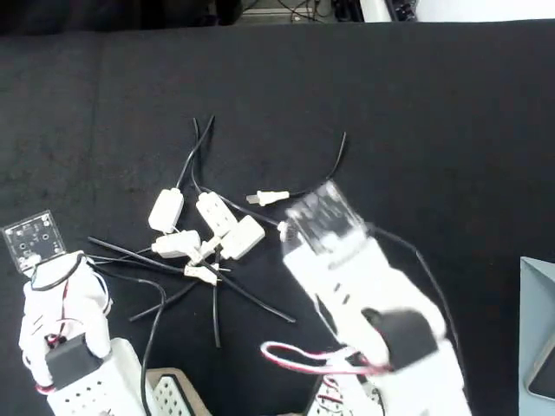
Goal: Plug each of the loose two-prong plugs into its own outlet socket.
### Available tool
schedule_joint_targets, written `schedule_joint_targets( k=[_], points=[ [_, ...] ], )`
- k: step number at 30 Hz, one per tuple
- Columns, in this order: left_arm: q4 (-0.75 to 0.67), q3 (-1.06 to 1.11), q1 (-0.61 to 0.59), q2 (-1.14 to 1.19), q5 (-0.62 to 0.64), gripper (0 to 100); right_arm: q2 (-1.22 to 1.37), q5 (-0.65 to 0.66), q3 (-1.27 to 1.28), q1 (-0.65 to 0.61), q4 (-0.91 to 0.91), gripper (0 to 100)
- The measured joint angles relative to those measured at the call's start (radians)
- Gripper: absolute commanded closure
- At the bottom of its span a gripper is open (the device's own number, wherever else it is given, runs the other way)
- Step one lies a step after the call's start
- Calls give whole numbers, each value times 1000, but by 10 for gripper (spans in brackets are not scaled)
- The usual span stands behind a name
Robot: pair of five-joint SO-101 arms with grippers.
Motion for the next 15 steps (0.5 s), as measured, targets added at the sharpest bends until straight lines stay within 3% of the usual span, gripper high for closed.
schedule_joint_targets(
  k=[7,15],
  points=[
    [-3,18,-3,0,0,970,543,-169,-256,-226,-3,803],
    [-3,18,-3,0,0,970,950,-276,-362,-330,-103,783]
  ],
)
